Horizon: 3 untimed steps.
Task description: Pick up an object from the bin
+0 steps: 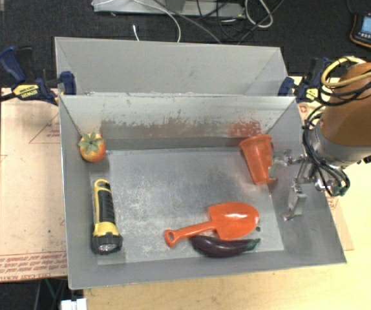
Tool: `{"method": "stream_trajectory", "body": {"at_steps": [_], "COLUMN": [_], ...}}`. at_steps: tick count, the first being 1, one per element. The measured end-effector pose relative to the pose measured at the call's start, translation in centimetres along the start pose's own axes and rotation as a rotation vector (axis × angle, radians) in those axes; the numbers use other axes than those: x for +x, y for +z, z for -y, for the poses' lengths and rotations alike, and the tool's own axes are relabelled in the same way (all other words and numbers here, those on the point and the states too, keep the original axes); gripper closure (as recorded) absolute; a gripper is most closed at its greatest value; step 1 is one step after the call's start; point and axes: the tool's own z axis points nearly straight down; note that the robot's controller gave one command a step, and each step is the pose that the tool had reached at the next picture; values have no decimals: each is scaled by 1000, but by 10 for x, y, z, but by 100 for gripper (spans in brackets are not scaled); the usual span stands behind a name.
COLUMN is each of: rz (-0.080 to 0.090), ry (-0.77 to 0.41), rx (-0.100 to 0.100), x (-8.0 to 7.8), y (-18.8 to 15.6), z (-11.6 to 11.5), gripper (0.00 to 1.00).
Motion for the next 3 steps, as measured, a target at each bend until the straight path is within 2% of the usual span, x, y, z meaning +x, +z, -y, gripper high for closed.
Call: {"method": "stream_trajectory", "body": {"at_steps": [1,2,3], "rz": [8,10,10], "ry": [-5,-401,-329], "rx": [1,3,2], "x": [-2,-1,11], "y": [-4,99,69], "z": [-1,-43,-48], "gripper": [0,0,0]}}
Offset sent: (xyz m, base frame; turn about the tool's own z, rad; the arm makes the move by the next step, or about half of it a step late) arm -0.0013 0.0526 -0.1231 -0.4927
